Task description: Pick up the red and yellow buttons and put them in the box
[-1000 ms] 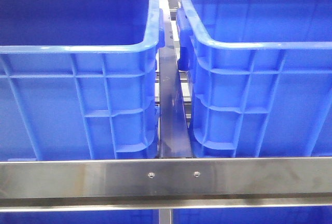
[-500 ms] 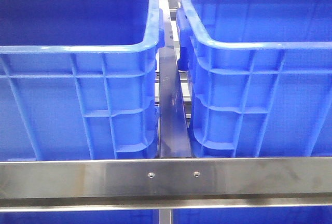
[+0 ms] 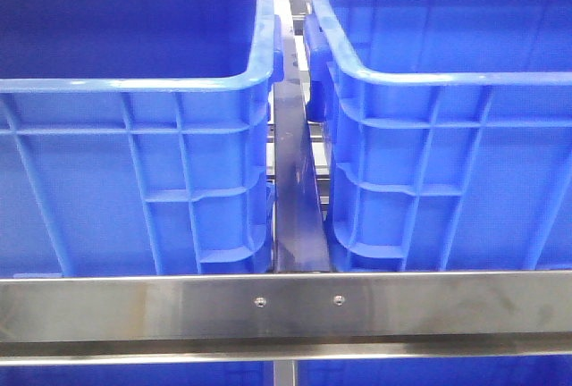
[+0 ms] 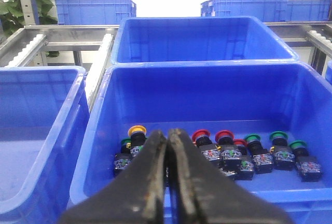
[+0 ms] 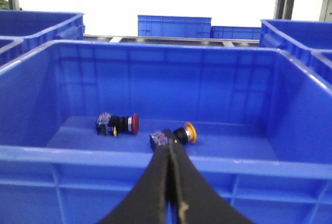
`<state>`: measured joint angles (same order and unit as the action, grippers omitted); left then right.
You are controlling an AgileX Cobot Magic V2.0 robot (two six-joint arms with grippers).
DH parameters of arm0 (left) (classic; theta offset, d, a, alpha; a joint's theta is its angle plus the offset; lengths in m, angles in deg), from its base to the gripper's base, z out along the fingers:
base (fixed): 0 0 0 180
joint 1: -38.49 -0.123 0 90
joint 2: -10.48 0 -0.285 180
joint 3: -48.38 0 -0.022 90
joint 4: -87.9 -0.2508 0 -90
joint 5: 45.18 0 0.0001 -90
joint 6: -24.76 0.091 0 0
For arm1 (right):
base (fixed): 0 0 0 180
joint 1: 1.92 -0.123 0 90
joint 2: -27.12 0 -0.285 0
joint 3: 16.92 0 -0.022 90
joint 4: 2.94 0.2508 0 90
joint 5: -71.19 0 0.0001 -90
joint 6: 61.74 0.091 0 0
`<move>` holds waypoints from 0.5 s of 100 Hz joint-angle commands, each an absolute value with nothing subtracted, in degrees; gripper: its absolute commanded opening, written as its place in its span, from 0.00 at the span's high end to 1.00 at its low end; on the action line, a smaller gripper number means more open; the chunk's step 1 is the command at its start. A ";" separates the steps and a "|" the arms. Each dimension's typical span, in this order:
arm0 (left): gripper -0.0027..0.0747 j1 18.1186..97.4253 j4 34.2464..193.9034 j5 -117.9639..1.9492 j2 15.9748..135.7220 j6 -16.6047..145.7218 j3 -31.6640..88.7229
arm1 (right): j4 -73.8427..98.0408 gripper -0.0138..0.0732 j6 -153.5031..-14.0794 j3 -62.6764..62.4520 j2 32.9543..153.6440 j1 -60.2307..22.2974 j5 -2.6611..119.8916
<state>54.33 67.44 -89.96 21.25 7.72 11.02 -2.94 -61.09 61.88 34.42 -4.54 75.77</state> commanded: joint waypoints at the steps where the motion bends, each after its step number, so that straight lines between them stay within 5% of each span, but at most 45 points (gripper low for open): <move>1: 0.99 54.20 66.78 -86.00 22.34 7.21 12.07 | -3.58 0.92 -60.93 61.80 33.05 -4.66 81.98; 50: 0.99 54.20 66.78 -86.00 22.34 7.21 12.07 | -3.58 0.92 -60.93 61.80 33.05 -4.66 81.26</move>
<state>54.33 67.44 -89.96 21.25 7.72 11.02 -2.94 -60.90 61.88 34.42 -4.54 76.74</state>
